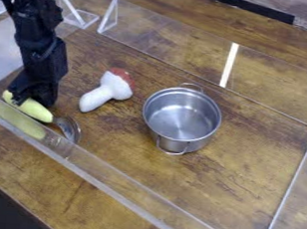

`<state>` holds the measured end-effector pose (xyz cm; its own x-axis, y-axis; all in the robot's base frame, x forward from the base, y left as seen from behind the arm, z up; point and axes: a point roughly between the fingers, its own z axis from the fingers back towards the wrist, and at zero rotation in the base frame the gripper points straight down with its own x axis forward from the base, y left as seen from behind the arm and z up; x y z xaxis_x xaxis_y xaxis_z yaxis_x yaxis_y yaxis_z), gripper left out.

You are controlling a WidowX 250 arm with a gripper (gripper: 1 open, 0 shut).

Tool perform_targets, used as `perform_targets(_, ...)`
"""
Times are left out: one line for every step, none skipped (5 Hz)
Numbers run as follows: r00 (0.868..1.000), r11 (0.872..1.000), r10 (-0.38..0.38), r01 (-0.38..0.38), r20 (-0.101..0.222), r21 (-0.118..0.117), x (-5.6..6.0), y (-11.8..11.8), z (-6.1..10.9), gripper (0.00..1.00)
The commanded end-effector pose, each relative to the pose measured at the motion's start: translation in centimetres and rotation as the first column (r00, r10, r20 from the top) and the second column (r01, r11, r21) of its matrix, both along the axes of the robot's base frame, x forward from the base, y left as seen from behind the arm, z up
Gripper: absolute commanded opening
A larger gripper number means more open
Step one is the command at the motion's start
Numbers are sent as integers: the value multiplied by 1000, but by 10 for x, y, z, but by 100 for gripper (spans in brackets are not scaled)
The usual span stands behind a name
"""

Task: Move the green spoon to the right

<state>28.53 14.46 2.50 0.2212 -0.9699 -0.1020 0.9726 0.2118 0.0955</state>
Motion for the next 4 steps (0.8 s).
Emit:
perform_targets(997, 999, -1, -3, 76, 52, 7, -2, 39, 0)
perform_targets(994, 997, -13, 5, 105, 74, 13, -18, 62, 0)
perform_targets(991, 997, -32, 22, 129, 78, 23, -27, 87, 0)
perform_targets(991, 996, -59, 51, 118, 73, 23, -27, 75, 100)
